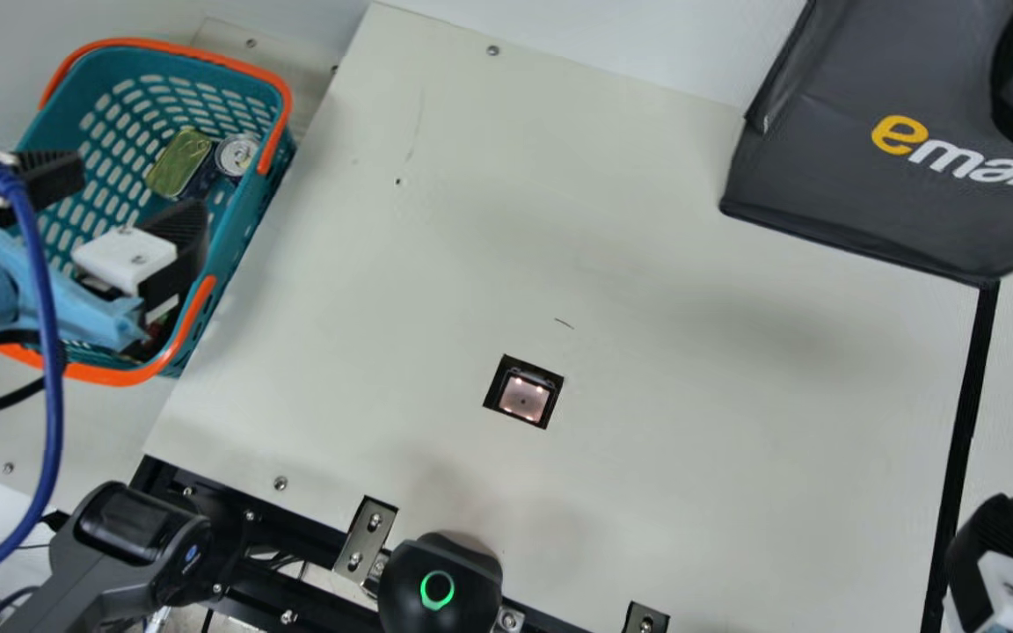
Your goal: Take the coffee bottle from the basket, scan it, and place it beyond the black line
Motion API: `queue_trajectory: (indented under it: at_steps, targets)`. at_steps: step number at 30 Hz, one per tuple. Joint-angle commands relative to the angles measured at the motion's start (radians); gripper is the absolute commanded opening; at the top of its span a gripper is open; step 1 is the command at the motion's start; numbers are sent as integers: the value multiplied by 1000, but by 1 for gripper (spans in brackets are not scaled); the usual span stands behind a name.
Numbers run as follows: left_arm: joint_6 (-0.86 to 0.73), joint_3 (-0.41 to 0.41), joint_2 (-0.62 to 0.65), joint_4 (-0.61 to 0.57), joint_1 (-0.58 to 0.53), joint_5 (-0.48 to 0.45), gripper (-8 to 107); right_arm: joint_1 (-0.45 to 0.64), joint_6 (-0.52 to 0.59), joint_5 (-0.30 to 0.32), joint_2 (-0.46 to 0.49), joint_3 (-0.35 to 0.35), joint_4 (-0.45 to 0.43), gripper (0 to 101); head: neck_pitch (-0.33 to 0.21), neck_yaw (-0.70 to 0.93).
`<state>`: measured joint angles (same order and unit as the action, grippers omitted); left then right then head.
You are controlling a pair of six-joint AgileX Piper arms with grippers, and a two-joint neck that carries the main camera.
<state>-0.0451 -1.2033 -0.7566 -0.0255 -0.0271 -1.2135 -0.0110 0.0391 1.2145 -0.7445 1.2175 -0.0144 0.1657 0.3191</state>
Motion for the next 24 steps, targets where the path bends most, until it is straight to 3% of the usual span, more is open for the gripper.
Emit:
queue_trajectory:
  at_steps: [1,24]
  targets:
    - [0,0,0,0,0,0,90,0,0,0,0,0,0,91,-27,2]
    - [18,0,-6,11,-8,-2,90,0,0,0,0,0,0,91,-27,2]
